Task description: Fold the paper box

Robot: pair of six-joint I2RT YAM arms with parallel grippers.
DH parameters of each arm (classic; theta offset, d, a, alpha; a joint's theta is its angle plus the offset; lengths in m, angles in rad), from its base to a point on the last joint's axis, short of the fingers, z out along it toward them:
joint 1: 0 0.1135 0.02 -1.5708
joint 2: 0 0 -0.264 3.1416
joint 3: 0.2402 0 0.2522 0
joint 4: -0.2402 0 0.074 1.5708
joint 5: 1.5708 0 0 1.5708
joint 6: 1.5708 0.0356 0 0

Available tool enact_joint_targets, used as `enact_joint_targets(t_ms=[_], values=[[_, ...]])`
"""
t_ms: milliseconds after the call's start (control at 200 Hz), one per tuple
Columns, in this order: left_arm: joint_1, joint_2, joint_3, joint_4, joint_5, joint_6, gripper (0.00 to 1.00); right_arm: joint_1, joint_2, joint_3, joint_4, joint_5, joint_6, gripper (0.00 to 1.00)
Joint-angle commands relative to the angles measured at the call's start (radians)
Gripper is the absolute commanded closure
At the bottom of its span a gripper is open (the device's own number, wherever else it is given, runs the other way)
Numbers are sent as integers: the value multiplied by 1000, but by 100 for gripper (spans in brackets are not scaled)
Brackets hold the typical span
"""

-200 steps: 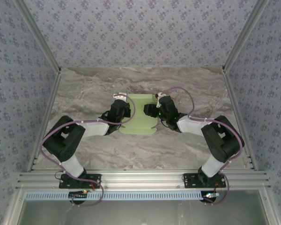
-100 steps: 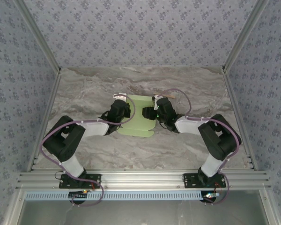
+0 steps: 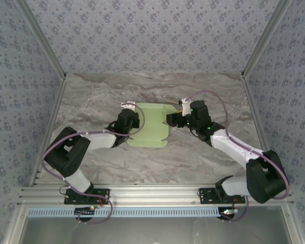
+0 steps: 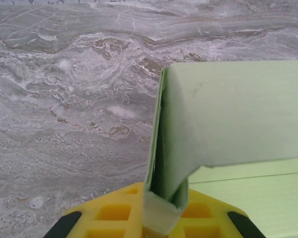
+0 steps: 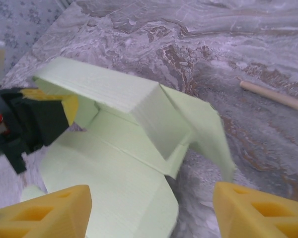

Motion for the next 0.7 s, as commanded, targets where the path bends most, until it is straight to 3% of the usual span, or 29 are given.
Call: enact_joint_targets(t_ms=[0,175,335,505,695], values=[[13,-48,-11,14,20,-2,87,-69,-64,23,-130,-102,-123,32],[20,-78,-27,7,39,-21,87,-250,-31,20,-97,-177,-95,32],[20,-109,-35,-12,47,-28,87,-372,80,23,35,-262,2,39],[20,-121,-38,-19,58,-30,87,-363,226,108,30,-294,-35,45],[19,-120,-30,-25,64,-27,87,-284,301,152,18,-367,-129,46]])
